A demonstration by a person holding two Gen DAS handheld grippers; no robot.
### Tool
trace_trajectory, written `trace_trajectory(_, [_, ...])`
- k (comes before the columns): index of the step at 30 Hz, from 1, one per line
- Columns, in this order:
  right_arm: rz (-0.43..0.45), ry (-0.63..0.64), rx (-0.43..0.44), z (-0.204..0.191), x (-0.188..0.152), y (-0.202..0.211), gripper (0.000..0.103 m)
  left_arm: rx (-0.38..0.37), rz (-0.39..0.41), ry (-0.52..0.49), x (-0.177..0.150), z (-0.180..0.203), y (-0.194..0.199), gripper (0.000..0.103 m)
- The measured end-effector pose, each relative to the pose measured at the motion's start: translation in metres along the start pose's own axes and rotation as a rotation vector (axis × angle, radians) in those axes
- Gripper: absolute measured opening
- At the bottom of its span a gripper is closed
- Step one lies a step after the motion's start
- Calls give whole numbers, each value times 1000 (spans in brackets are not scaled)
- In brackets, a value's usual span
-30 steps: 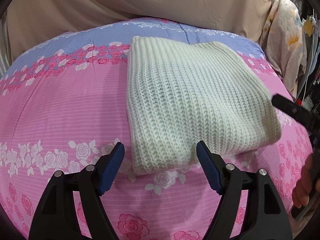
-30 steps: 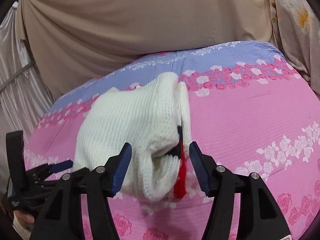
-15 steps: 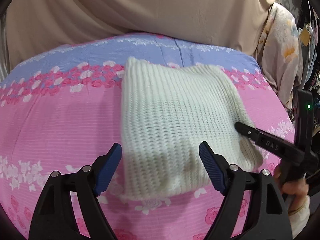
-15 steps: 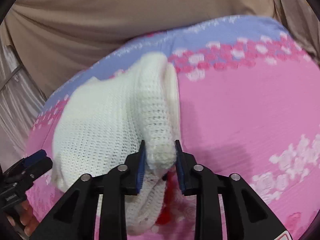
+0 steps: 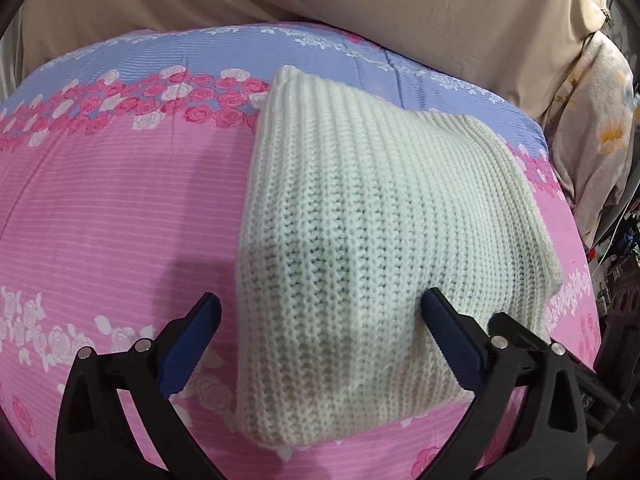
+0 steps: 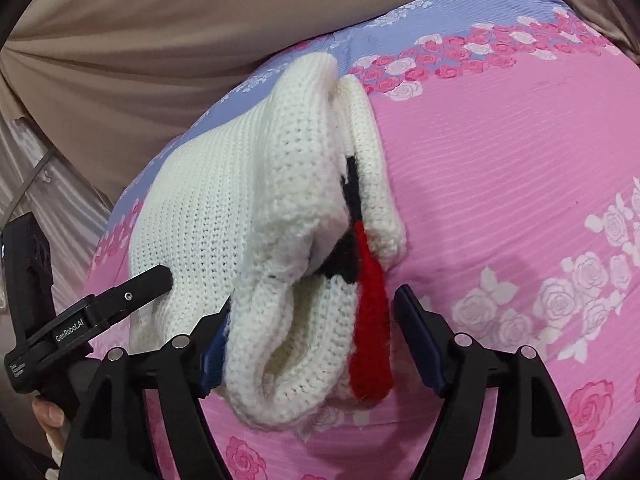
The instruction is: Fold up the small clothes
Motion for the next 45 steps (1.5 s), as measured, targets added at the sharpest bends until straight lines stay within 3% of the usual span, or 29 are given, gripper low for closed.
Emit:
trace_trajectory(9, [55,68,7,-15,1,-8,90,-78,-34,93,0,1,-22,98])
trace_trajectory(12, [57,54,33,-14,4,-11,95,-87,-29,95,2,0,-26,98])
trace_trajectory(18, [69,56,49,-14,9,-16,96,-121,-12,58,5,1,-28,98])
trace_trajectory(23, [79,-10,107,-2,11,-14,82,-172,0,40,4,-3,-25,95])
trace_trajectory(26, [49,-54,173,2,11,-19,62,-189,5,44,5,-3,-22,86])
trace_trajectory(29, [36,-72,199,1,13,-21,50,-200,22,38,7,-4,-13,69])
trace_trajectory(31, [47,-71,190,-4,15,-16,44,-216,38,28,12,-2,-4,52])
trace_trajectory(34, [86,-47,191,-18,21,3,39,-259,66,10,22,1,14,43])
trace_trajectory(41, [236,58,195,-58,47,78,37,-390,176,-52,48,19,79,39])
trace_trajectory(45, [352,151,218,-91,68,117,37,-441,285,-104,69,30,120,39])
Point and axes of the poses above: each gripper's, at about its wrist camera, not at the fingertips, and y roughly against the way its jaws point, z to its right, x to its top, the point moved 2 cm from there along -y, roughly the way its jaws point, and after that the axes turned 12 degrees about z, right-handed, at the moved point
